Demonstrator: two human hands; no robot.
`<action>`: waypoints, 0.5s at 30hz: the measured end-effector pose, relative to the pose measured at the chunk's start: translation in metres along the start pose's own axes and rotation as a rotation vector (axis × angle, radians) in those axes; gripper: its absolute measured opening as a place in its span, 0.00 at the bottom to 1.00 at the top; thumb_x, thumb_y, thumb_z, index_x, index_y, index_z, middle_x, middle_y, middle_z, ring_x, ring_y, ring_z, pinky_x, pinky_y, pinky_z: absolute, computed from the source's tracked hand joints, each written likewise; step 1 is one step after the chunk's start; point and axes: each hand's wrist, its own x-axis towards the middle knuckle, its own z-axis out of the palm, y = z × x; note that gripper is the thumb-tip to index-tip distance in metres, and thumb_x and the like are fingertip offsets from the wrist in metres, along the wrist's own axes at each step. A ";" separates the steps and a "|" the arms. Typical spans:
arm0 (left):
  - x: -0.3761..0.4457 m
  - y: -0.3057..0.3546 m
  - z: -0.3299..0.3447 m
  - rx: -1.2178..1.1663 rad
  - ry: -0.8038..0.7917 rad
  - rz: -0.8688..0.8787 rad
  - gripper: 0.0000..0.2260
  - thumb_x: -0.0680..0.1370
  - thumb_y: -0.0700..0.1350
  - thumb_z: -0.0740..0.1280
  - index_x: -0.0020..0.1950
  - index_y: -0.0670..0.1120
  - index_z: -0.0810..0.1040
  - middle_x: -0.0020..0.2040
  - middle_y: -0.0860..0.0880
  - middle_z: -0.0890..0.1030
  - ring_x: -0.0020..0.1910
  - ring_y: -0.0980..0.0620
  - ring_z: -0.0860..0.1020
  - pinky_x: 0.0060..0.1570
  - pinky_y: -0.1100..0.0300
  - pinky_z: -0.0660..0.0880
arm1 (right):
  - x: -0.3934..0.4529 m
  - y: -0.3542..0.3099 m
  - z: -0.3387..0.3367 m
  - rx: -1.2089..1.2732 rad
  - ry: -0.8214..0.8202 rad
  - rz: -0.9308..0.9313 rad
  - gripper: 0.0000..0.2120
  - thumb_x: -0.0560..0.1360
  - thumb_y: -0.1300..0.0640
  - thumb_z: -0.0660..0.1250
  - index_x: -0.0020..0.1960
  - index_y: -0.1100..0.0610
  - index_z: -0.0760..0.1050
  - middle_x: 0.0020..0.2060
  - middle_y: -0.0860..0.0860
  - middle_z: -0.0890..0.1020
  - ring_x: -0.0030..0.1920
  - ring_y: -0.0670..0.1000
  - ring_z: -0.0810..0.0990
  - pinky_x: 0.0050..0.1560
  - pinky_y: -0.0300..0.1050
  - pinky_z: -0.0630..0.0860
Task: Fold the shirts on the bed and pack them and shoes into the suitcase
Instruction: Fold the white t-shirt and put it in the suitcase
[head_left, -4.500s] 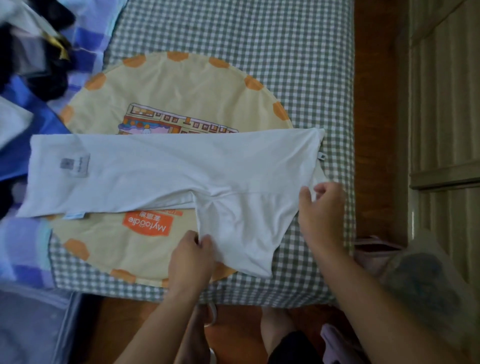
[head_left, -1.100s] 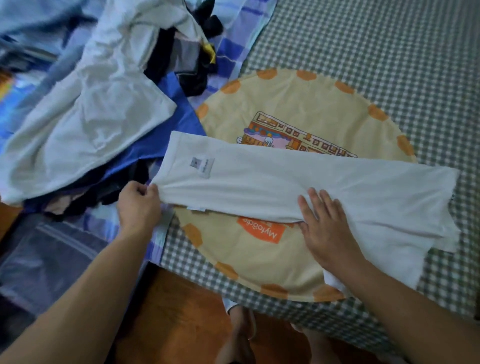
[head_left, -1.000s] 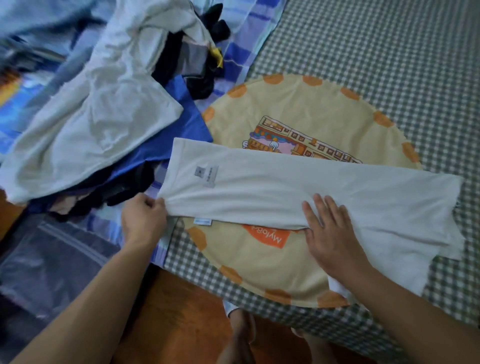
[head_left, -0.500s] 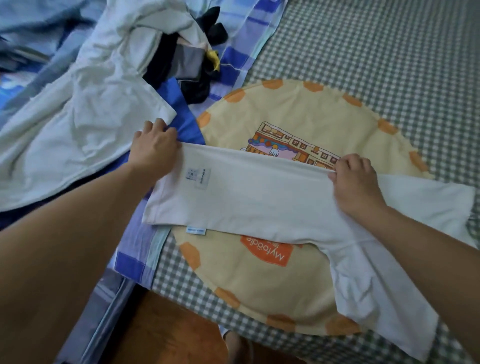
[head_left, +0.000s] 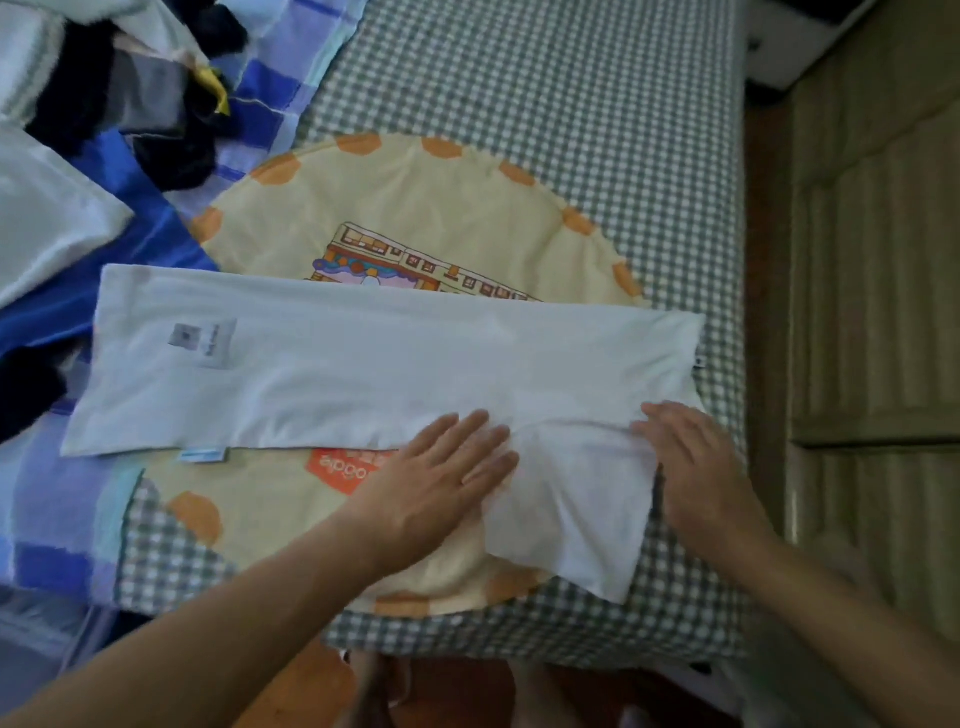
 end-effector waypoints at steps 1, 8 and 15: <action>0.008 0.004 0.000 0.024 0.007 0.054 0.24 0.80 0.44 0.54 0.76 0.46 0.71 0.75 0.41 0.72 0.74 0.38 0.70 0.74 0.43 0.65 | -0.011 0.016 -0.005 -0.069 -0.129 -0.083 0.29 0.72 0.67 0.55 0.73 0.60 0.69 0.73 0.60 0.71 0.73 0.63 0.69 0.74 0.60 0.62; 0.029 0.005 0.008 0.003 0.061 0.143 0.07 0.83 0.42 0.62 0.54 0.44 0.80 0.53 0.45 0.80 0.52 0.41 0.79 0.52 0.47 0.76 | -0.003 0.051 0.004 -0.094 -0.197 -0.348 0.23 0.81 0.61 0.55 0.75 0.59 0.70 0.76 0.58 0.68 0.75 0.62 0.67 0.74 0.59 0.65; 0.055 0.004 -0.035 -0.924 0.299 -0.898 0.10 0.83 0.45 0.61 0.47 0.48 0.80 0.41 0.55 0.82 0.38 0.55 0.80 0.37 0.62 0.78 | 0.033 0.047 0.000 0.476 -0.120 0.100 0.13 0.82 0.57 0.59 0.49 0.58 0.83 0.49 0.53 0.85 0.50 0.52 0.81 0.53 0.46 0.75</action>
